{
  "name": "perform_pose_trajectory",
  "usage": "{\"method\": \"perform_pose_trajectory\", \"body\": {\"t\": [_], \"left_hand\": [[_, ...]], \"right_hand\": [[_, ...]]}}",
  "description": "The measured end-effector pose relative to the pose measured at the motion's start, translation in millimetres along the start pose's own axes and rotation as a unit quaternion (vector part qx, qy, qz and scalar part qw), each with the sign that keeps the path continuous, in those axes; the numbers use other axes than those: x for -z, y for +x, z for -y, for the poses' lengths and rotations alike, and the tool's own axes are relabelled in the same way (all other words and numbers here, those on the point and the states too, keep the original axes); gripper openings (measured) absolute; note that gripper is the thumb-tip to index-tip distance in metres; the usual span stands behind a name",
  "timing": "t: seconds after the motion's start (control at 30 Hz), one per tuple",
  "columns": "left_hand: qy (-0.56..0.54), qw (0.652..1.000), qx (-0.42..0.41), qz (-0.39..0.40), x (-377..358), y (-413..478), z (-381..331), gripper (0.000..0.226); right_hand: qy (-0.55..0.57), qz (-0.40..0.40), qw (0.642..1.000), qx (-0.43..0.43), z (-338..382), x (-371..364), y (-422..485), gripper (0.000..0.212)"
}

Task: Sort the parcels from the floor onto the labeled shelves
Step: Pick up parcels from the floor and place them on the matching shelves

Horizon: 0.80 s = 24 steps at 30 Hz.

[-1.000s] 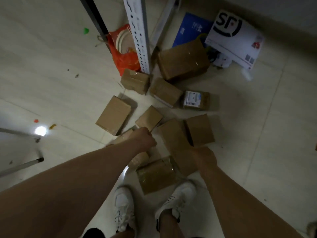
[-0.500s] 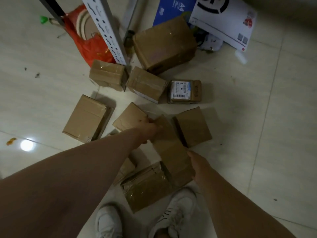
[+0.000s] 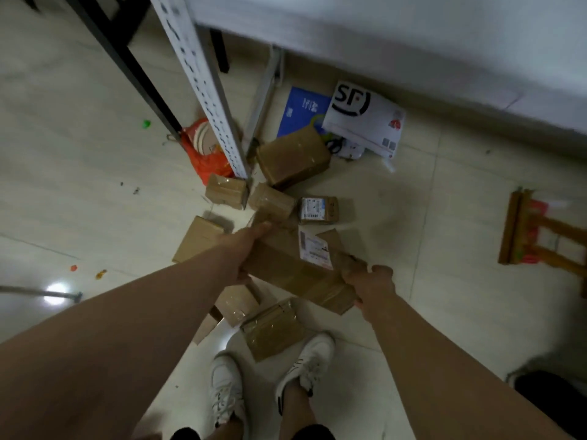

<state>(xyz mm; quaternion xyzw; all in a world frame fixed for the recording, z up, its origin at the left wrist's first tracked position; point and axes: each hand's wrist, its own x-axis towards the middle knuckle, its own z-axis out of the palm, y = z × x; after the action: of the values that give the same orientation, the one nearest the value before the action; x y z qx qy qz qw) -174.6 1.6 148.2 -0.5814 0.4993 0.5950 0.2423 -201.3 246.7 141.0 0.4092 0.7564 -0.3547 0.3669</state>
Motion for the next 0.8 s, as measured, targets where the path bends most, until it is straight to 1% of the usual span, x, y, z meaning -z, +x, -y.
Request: {"method": "perform_pose_trajectory", "body": {"t": [0.07, 0.1, 0.2, 0.27, 0.37, 0.4, 0.43, 0.47, 0.53, 0.57, 0.63, 0.67, 0.7, 0.73, 0.77, 0.8], "left_hand": [[-0.031, 0.997, 0.005, 0.064, 25, -50, -17, 0.088], [-0.036, 0.994, 0.002, 0.099, 39, -76, -26, 0.088], [-0.017, 0.979, -0.023, 0.2, 81, -157, -55, 0.081], [0.019, 0.963, -0.063, 0.261, 105, -209, -74, 0.074], [0.067, 0.931, -0.154, 0.323, 129, -283, -104, 0.07], [0.071, 0.921, -0.179, 0.338, 136, -306, -117, 0.07], [0.071, 0.912, -0.197, 0.354, 143, -330, -130, 0.071], [0.076, 0.901, -0.212, 0.37, 149, -354, -143, 0.069], [0.123, 0.882, -0.248, 0.383, 161, -402, -170, 0.064], [0.159, 0.875, -0.269, 0.369, 166, -426, -182, 0.066], [0.219, 0.866, -0.304, 0.332, 172, -470, -201, 0.076], [0.244, 0.858, -0.316, 0.323, 174, -489, -207, 0.082], [0.265, 0.849, -0.329, 0.318, 175, -507, -214, 0.087], [0.275, 0.844, -0.337, 0.314, 177, -522, -219, 0.09], [0.275, 0.842, -0.343, 0.314, 181, -535, -223, 0.092], [0.275, 0.838, -0.351, 0.315, 185, -547, -228, 0.094]], "right_hand": [[0.025, 0.026, 0.999, 0.008, 20, 31, -50, 0.089], [0.046, 0.035, 0.998, 0.007, 29, 48, -76, 0.088], [0.108, 0.065, 0.992, -0.012, 56, 93, -149, 0.063], [0.104, 0.078, 0.991, -0.003, 72, 119, -201, 0.058], [0.117, 0.093, 0.987, 0.049, 100, 148, -275, 0.055], [0.126, 0.099, 0.984, 0.08, 110, 156, -297, 0.054], [0.111, 0.089, 0.981, 0.129, 120, 163, -317, 0.057], [0.07, 0.07, 0.978, 0.182, 130, 169, -334, 0.064], [-0.031, 0.055, 0.957, 0.284, 151, 183, -375, 0.075], [-0.061, 0.073, 0.943, 0.318, 160, 188, -398, 0.075], [-0.085, 0.148, 0.919, 0.357, 175, 194, -448, 0.076], [-0.09, 0.18, 0.906, 0.373, 181, 197, -471, 0.08], [-0.093, 0.202, 0.894, 0.389, 187, 200, -491, 0.086], [-0.093, 0.213, 0.883, 0.407, 191, 203, -507, 0.086], [-0.087, 0.225, 0.874, 0.423, 195, 208, -522, 0.087], [-0.08, 0.238, 0.865, 0.434, 197, 214, -535, 0.091]]}}
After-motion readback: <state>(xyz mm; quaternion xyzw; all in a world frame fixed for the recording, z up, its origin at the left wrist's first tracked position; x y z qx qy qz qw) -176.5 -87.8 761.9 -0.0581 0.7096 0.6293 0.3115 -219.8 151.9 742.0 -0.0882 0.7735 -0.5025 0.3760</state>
